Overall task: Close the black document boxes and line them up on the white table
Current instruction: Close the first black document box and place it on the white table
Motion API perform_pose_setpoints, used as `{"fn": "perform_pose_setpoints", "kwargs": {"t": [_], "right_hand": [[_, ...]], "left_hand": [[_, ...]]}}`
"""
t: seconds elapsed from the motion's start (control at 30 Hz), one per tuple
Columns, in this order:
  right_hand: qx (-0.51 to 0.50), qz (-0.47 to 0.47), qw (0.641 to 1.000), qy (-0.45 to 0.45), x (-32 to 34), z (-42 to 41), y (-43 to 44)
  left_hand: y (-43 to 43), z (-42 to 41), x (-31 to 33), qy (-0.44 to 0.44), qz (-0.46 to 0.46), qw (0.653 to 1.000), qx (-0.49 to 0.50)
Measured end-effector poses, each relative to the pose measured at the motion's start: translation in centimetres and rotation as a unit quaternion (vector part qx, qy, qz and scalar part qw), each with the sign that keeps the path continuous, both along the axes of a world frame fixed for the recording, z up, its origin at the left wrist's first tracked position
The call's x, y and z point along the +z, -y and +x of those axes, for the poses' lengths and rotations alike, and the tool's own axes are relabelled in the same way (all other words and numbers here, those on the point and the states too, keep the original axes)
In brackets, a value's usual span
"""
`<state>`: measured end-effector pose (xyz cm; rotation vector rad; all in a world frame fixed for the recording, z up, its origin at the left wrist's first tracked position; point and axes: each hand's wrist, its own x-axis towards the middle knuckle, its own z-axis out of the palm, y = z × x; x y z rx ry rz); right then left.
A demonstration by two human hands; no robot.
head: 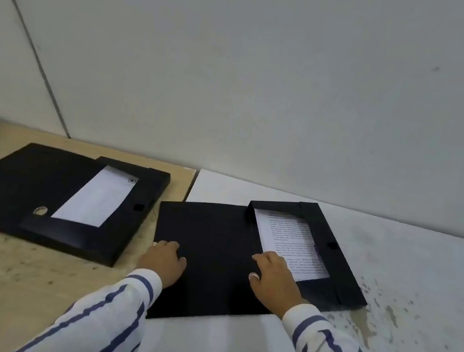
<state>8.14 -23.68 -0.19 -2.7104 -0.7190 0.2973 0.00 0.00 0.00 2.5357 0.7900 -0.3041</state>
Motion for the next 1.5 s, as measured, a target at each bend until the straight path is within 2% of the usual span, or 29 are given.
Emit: {"fn": "perform_pose_setpoints", "kwargs": {"t": [0.2, 0.43, 0.63, 0.77, 0.87, 0.97, 1.13, 1.3, 1.4, 1.5], "right_hand": [[-0.013, -0.064, 0.998, -0.011, -2.2, 1.3, 4.4], [-0.031, -0.082, 0.996, 0.023, -4.5, 1.2, 6.5], [-0.05, -0.05, 0.998, -0.001, -5.3, 0.7, 7.0], [-0.058, -0.037, 0.998, -0.003, -5.5, 0.6, 7.0], [-0.065, -0.034, 0.997, -0.002, -5.5, 0.4, 6.9], [-0.071, -0.032, 0.997, 0.001, -5.3, 0.4, 6.8], [-0.065, -0.011, 0.998, -0.007, -4.8, 0.7, 7.2], [-0.081, -0.01, 0.996, 0.024, -3.7, 2.6, 9.6], [-0.099, -0.024, 0.994, 0.029, -3.2, 4.6, 12.1], [-0.115, -0.039, 0.993, 0.014, -2.9, 7.0, 14.8]], "left_hand": [[1.7, -1.6, -1.2, -0.048, -0.045, 0.992, 0.11], [2.1, -0.7, -2.1, -0.068, -0.021, 0.977, 0.199], [0.6, 0.1, -2.2, -0.041, -0.052, 0.958, 0.279], [-0.9, 0.1, -0.9, 0.066, -0.14, 0.941, 0.302], [-1.1, 0.2, 1.6, 0.176, -0.172, 0.931, 0.269], [0.6, 0.4, 5.5, 0.277, -0.281, 0.895, 0.21], [6.0, 2.2, 8.4, 0.323, -0.403, 0.852, 0.086], [12.6, 5.2, 6.1, 0.323, -0.348, 0.879, -0.037], [15.9, 6.9, 3.6, 0.278, -0.307, 0.906, -0.08], [18.1, 8.2, 1.3, 0.207, -0.272, 0.937, -0.07]]}}
